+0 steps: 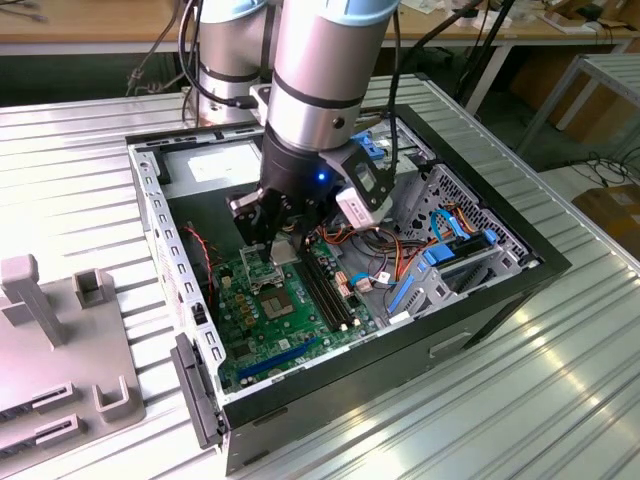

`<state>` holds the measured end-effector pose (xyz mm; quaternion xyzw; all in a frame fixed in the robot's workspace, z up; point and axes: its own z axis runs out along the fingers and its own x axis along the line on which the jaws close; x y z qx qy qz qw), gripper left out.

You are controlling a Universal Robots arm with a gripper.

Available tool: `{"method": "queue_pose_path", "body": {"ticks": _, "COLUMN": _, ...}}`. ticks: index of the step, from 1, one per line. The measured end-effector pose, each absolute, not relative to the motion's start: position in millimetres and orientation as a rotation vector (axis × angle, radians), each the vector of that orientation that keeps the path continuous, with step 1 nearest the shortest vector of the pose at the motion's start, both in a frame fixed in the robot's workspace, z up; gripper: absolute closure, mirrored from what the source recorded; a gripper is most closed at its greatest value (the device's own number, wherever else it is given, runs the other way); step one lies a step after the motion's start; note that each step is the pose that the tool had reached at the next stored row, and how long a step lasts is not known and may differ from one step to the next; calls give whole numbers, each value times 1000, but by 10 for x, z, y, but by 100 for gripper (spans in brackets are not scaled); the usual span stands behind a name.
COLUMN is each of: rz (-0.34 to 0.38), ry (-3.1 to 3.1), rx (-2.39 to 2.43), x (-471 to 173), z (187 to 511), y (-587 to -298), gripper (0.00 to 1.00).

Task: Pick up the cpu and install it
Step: 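Place the cpu into insertion slot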

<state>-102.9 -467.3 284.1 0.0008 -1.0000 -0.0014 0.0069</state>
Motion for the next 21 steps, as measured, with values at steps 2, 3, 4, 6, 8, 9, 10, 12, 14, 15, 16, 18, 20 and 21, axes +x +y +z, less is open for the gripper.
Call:
{"method": "queue_pose_path", "body": {"ticks": 2, "rz": -4, "ry": -3128, "rx": 2, "x": -1030, "z": 2808, "y": -4703, "gripper": 53}}
{"method": "queue_pose_path", "body": {"ticks": 3, "rz": -5, "ry": -3128, "rx": 2, "x": -1030, "z": 2773, "y": -4724, "gripper": 53}}
{"method": "queue_pose_path", "body": {"ticks": 4, "rz": -5, "ry": -3128, "rx": 2, "x": -1031, "z": 2755, "y": -4727, "gripper": 53}}
{"method": "queue_pose_path", "body": {"ticks": 6, "rz": -5, "ry": -3128, "rx": 2, "x": -1031, "z": 2713, "y": -4728, "gripper": 53}}
{"method": "queue_pose_path", "body": {"ticks": 8, "rz": -4, "ry": -3128, "rx": 2, "x": -1030, "z": 2668, "y": -4728, "gripper": 53}}
{"method": "queue_pose_path", "body": {"ticks": 9, "rz": -4, "ry": -3128, "rx": 2, "x": -1030, "z": 2650, "y": -4728, "gripper": 53}}
{"method": "queue_pose_path", "body": {"ticks": 10, "rz": -4, "ry": -3128, "rx": 2, "x": -1030, "z": 2629, "y": -4728, "gripper": 53}}
{"method": "queue_pose_path", "body": {"ticks": 12, "rz": -4, "ry": -3128, "rx": 2, "x": -1030, "z": 2593, "y": -4728, "gripper": 53}}
{"method": "queue_pose_path", "body": {"ticks": 14, "rz": -4, "ry": -3128, "rx": 2, "x": -1030, "z": 2554, "y": -4728, "gripper": 53}}
{"method": "queue_pose_path", "body": {"ticks": 15, "rz": -4, "ry": -3128, "rx": 2, "x": -1030, "z": 2539, "y": -4728, "gripper": 53}}
{"method": "queue_pose_path", "body": {"ticks": 16, "rz": -5, "ry": -3128, "rx": 2, "x": -1030, "z": 2520, "y": -4728, "gripper": 53}}
{"method": "queue_pose_path", "body": {"ticks": 18, "rz": -4, "ry": -3128, "rx": 3, "x": -1030, "z": 2475, "y": -4729, "gripper": 53}}
{"method": "queue_pose_path", "body": {"ticks": 20, "rz": -4, "ry": -3128, "rx": 5, "x": -1031, "z": 2438, "y": -4736, "gripper": 53}}
{"method": "queue_pose_path", "body": {"ticks": 21, "rz": -4, "ry": -3128, "rx": 6, "x": -1030, "z": 2427, "y": -4744, "gripper": 53}}
